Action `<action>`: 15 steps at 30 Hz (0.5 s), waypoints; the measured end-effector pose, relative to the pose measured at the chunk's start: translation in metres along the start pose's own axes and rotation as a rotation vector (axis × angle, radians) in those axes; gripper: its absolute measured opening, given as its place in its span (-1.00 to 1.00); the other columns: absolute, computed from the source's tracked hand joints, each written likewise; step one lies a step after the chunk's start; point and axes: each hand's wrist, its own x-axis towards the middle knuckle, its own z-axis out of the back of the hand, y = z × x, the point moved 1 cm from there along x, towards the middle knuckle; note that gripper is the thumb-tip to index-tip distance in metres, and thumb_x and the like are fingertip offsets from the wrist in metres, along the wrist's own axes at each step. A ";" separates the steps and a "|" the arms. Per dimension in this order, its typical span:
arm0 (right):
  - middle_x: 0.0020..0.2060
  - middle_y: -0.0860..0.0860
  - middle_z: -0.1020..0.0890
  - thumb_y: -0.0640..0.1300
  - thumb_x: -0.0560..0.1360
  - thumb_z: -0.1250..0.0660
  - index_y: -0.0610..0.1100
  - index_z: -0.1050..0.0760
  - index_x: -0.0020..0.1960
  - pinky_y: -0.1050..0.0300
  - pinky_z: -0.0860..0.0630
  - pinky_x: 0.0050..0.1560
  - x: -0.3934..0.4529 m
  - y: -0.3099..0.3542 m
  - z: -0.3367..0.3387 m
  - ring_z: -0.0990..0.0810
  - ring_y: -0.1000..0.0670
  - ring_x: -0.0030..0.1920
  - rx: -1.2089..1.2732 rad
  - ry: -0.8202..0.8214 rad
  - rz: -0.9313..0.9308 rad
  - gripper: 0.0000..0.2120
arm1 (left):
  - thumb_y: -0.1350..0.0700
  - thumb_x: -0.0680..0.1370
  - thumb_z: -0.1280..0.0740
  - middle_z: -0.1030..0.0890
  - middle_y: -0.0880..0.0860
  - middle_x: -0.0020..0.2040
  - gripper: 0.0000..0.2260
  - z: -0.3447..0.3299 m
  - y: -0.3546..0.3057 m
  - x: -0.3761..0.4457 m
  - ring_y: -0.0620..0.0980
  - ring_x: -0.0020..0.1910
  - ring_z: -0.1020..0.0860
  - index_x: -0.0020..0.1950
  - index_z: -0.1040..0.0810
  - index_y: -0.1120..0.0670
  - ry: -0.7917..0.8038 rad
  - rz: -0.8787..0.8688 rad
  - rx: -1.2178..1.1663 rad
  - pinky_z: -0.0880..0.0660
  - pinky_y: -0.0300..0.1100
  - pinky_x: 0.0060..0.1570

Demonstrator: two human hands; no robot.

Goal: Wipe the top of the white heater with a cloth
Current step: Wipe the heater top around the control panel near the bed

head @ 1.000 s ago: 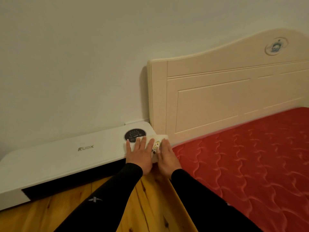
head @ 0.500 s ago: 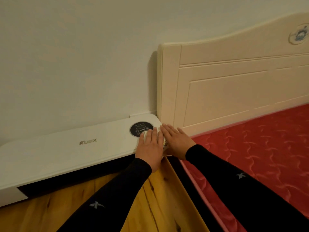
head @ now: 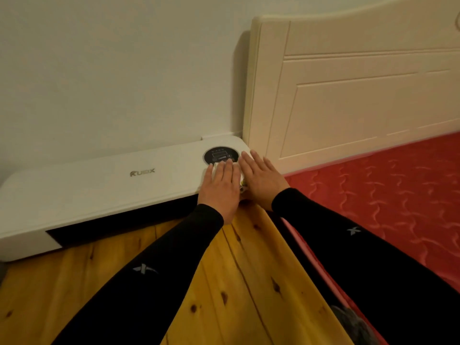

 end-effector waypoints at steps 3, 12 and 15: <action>0.64 -0.11 0.08 0.30 0.59 -0.09 -0.18 0.12 0.63 -0.14 0.10 0.59 0.001 0.016 -0.003 0.19 -0.14 0.62 -0.035 -0.039 0.014 -0.16 | -0.10 0.62 -0.12 -0.02 0.19 0.59 -0.33 -0.003 0.013 -0.013 0.16 0.57 0.00 0.57 0.10 0.17 -0.008 -0.007 0.009 0.03 0.18 0.50; 0.63 -0.12 -0.04 0.18 0.65 -0.04 -0.17 0.04 0.63 -0.16 0.12 0.58 0.005 0.064 -0.004 0.10 -0.16 0.63 -0.094 -0.094 0.086 -0.31 | -0.02 0.52 0.19 0.00 0.21 0.59 -0.37 -0.004 0.049 -0.052 0.18 0.57 0.04 0.57 0.14 0.19 -0.028 0.043 0.068 0.12 0.21 0.49; 0.62 -0.13 -0.08 0.20 0.64 0.00 -0.18 0.03 0.63 -0.17 0.08 0.59 0.005 0.076 -0.004 0.08 -0.18 0.63 -0.088 -0.102 0.111 -0.30 | 0.00 0.54 0.17 0.00 0.22 0.59 -0.38 -0.005 0.056 -0.064 0.19 0.57 0.05 0.57 0.15 0.19 -0.043 0.057 0.087 0.14 0.22 0.47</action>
